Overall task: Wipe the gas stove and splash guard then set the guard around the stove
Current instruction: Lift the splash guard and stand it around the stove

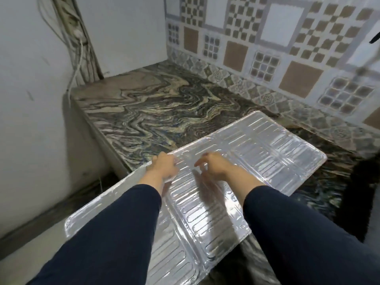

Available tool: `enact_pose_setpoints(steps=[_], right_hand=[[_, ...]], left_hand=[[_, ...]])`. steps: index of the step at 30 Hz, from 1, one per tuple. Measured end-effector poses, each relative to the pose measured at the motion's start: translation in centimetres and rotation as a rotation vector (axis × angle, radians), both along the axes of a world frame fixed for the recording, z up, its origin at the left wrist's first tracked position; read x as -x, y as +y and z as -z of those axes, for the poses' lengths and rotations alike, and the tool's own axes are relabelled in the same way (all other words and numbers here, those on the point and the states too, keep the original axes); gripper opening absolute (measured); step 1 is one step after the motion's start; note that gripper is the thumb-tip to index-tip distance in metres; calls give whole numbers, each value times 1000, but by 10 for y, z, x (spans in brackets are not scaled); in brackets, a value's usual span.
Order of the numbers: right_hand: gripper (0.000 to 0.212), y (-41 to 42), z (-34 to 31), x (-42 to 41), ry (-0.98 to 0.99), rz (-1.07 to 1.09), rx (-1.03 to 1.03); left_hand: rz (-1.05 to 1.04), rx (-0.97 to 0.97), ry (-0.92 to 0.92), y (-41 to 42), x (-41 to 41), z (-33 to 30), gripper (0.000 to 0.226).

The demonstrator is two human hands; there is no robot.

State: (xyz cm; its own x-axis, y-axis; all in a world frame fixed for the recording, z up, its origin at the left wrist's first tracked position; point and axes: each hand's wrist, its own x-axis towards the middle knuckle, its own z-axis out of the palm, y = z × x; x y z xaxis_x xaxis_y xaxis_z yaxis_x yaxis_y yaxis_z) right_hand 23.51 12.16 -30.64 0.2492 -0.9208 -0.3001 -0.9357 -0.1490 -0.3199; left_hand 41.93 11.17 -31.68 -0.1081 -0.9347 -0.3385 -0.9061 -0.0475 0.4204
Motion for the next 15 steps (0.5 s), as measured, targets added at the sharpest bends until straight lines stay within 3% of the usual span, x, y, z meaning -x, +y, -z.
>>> enact_pose_setpoints(steps=[7,15], right_hand=[[18,-44,22,-62,-107,-79,98],[11,-68,27,-66,-45,-99,93]], left_hand=[[-88,97,-56,3,-44,24,59],[-129,140,12,-4,-48,28,53]])
